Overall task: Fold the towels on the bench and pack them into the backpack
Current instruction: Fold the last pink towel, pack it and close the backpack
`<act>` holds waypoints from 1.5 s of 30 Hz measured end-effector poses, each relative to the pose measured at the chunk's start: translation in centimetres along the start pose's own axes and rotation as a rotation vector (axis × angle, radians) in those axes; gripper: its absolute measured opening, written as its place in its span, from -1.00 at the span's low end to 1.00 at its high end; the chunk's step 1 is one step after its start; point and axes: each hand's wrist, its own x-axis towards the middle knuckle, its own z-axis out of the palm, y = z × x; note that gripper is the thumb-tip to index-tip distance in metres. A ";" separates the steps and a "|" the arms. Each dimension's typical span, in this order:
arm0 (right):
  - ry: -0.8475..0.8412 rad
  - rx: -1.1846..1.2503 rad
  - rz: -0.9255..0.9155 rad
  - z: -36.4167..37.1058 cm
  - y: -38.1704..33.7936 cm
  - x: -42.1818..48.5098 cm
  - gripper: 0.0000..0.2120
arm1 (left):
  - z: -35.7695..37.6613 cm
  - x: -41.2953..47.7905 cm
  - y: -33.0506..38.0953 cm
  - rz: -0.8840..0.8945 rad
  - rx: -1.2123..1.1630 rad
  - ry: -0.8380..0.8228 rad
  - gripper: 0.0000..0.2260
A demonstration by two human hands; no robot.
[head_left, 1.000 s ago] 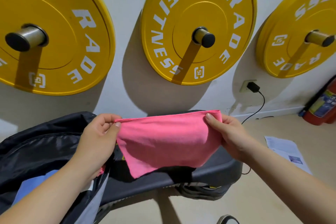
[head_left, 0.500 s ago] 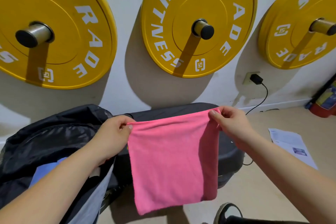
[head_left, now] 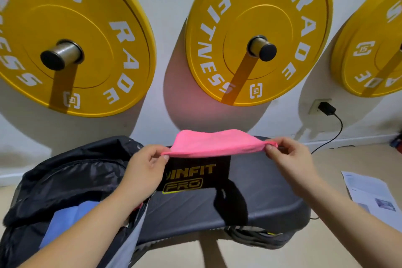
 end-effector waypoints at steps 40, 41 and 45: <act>-0.397 -0.551 0.405 7.7 15.3 5.9 -0.91 | 10.8 8.7 -11.3 -0.185 0.684 -0.466 -0.88; -0.407 -0.542 0.367 7.8 15.9 5.8 -0.87 | 11.1 8.8 -11.9 -0.184 0.697 -0.493 -0.83; -0.488 -0.595 0.234 8.0 16.9 6.8 -0.76 | 11.8 8.4 -13.5 -0.206 0.688 -0.538 -0.47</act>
